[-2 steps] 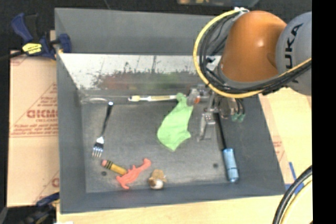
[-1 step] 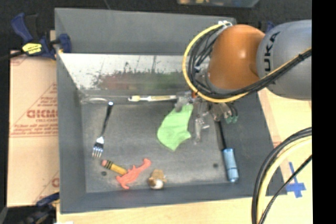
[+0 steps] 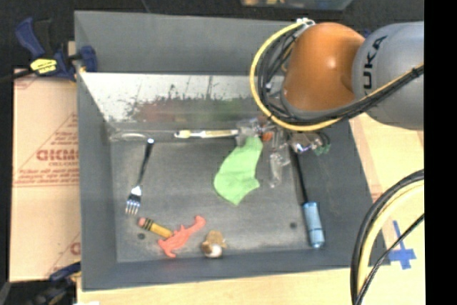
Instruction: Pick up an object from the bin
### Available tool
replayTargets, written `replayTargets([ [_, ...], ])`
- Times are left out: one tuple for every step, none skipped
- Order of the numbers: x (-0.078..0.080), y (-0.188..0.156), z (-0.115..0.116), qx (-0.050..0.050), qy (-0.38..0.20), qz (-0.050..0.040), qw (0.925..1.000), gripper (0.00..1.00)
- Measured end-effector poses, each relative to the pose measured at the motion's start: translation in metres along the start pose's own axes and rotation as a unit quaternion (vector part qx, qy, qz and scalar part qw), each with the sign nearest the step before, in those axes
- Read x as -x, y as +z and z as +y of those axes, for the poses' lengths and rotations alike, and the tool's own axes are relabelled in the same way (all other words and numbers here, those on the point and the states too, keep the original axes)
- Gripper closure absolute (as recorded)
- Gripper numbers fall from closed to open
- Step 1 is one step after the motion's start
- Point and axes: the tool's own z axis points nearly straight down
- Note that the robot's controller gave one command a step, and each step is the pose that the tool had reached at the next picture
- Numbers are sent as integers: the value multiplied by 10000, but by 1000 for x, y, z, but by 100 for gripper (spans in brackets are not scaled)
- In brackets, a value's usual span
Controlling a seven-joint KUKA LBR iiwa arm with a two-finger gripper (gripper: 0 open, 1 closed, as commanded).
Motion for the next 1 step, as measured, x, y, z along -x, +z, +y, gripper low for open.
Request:
replayTargets([
  [14, 28, 4, 9, -960, 3, 9954, 0],
])
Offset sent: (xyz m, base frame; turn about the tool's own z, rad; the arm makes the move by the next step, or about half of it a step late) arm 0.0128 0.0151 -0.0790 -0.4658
